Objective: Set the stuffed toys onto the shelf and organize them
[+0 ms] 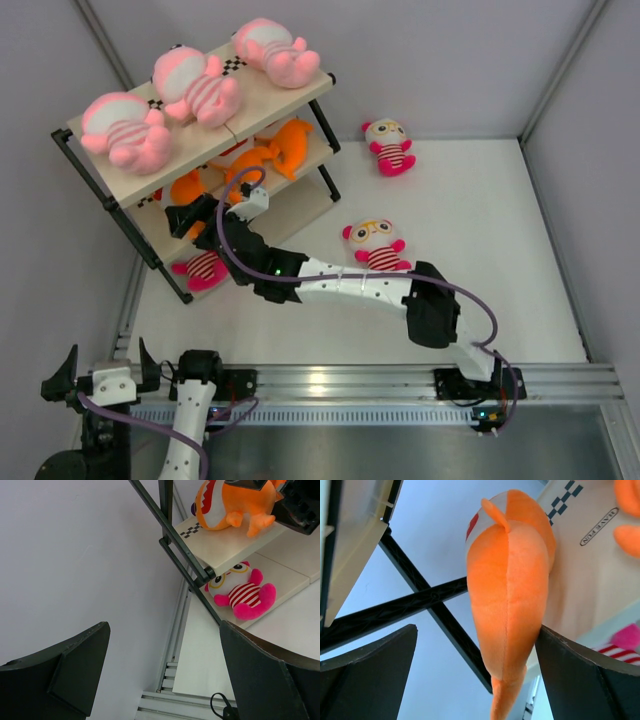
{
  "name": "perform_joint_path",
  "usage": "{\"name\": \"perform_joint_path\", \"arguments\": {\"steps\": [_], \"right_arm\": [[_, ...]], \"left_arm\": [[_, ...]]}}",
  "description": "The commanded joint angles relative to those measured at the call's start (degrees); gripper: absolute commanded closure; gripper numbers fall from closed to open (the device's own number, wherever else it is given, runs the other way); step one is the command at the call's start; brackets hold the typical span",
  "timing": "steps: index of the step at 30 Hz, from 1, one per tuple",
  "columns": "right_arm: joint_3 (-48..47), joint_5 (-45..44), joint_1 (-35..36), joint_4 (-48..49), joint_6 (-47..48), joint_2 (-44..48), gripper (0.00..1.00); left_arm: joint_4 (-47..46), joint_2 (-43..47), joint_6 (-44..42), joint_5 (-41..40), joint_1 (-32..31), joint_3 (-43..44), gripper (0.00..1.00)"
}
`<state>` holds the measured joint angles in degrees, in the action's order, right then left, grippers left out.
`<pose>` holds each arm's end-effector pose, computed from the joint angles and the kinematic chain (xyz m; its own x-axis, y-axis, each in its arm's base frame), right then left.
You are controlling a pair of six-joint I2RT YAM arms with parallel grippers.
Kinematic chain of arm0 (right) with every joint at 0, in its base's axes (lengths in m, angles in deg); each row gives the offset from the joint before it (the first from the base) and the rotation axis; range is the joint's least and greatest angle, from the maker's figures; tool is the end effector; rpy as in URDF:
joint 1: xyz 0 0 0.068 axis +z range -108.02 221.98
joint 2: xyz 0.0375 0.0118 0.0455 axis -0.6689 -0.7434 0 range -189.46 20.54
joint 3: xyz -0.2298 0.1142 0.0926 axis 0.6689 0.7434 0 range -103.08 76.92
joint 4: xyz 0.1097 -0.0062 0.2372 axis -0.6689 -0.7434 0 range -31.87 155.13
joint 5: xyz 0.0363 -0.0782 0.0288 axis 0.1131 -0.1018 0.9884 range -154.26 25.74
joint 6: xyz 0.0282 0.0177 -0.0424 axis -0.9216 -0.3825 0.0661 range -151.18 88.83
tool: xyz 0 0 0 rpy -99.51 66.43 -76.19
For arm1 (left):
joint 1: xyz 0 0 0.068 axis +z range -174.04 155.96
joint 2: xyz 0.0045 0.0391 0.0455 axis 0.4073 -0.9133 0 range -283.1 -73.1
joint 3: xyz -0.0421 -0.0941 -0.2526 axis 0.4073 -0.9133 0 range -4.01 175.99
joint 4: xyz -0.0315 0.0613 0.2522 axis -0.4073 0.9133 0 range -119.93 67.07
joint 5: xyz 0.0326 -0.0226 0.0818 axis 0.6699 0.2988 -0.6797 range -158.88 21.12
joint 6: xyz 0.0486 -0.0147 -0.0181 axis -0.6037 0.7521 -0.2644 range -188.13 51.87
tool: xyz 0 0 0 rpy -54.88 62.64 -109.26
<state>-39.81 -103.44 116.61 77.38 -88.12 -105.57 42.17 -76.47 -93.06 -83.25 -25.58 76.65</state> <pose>0.1618 0.5035 0.3511 -0.4790 0.7085 -0.5183 -0.3275 0.4035 0.8543 -0.1398 0.0126 0.3911 -0.0112 0.4088 -0.9126 -0.2386 0.8852 0.3994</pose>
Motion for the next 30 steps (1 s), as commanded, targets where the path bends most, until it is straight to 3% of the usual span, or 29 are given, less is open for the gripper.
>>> {"name": "perform_joint_path", "arguments": {"steps": [1, 11, 13, 16, 23, 30], "right_arm": [[3.17, -3.19, 1.22, -2.58, 2.72, 7.36, 0.01], [8.89, -1.87, 1.22, -2.59, -1.23, 9.83, 0.01], [7.83, -1.25, 0.78, -2.67, -2.11, 8.34, 0.0], [3.1, 0.07, 0.25, -2.75, -1.41, 4.49, 0.1], [-7.28, 3.84, -0.98, -6.7, 1.05, -0.9, 0.11], [4.92, 1.91, -1.51, -11.19, 0.87, 7.27, 0.03]], "left_arm": [[-0.64, 0.21, 1.2, 0.48, 0.49, 0.72, 0.03], [-0.55, 0.04, 1.55, 1.54, 0.75, 1.25, 0.03], [-0.38, 0.04, 1.55, 1.71, 0.92, 1.43, 0.03], [0.24, 0.12, 1.29, 1.8, 0.84, 2.22, 0.03], [0.24, 0.04, 0.76, 1.54, 0.93, 2.48, 0.03], [0.33, 0.39, 0.58, 1.1, 1.01, 2.92, 0.03]]}}
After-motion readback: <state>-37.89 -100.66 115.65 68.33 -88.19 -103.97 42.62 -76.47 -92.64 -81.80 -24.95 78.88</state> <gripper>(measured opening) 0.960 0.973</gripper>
